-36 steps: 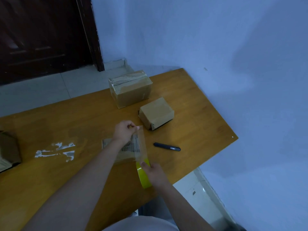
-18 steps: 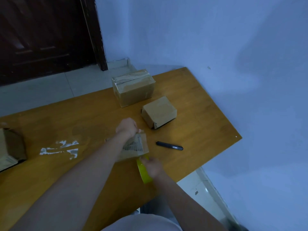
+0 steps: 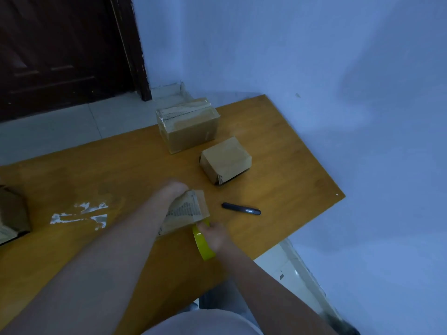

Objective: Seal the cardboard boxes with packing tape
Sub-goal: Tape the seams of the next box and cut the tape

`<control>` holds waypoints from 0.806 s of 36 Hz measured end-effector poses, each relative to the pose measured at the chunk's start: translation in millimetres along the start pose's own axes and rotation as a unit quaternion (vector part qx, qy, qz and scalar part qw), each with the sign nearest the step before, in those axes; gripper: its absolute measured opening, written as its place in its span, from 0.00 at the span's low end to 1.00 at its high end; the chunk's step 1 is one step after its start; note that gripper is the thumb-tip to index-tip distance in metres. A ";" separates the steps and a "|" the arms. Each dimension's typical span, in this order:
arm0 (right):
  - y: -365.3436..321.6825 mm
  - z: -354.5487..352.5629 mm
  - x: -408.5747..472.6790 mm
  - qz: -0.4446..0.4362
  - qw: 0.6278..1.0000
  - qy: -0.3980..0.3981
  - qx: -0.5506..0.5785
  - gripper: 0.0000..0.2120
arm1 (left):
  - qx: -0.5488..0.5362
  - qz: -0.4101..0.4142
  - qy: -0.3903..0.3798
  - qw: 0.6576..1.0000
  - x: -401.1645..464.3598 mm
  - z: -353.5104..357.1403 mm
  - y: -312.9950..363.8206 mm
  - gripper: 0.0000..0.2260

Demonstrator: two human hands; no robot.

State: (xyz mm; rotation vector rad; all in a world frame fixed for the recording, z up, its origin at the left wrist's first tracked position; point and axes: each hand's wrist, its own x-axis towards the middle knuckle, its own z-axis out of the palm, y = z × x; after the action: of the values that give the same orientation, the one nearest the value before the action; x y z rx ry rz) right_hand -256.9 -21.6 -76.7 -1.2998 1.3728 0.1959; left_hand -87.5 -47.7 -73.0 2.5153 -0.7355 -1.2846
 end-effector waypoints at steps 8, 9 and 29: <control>-26.6 -7.8 -4.1 -0.023 0.999 0.006 -0.038 0.24 | -0.028 0.303 0.249 0.919 -39.6 10.2 -28.5 0.10; -29.6 -8.4 -4.2 -0.031 0.998 0.006 -0.048 0.26 | 0.015 0.311 0.242 0.919 -43.7 12.7 -34.3 0.10; 5.3 -16.5 3.4 -0.059 0.996 -0.010 -0.060 0.25 | 0.293 0.252 0.163 0.908 -73.0 40.5 -51.8 0.38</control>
State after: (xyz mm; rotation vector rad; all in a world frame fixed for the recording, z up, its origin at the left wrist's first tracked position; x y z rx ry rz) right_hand -269.7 -33.8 -77.2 -1.4704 1.2787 0.2139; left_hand -138.8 35.9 -67.5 2.5681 -1.7383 -0.4903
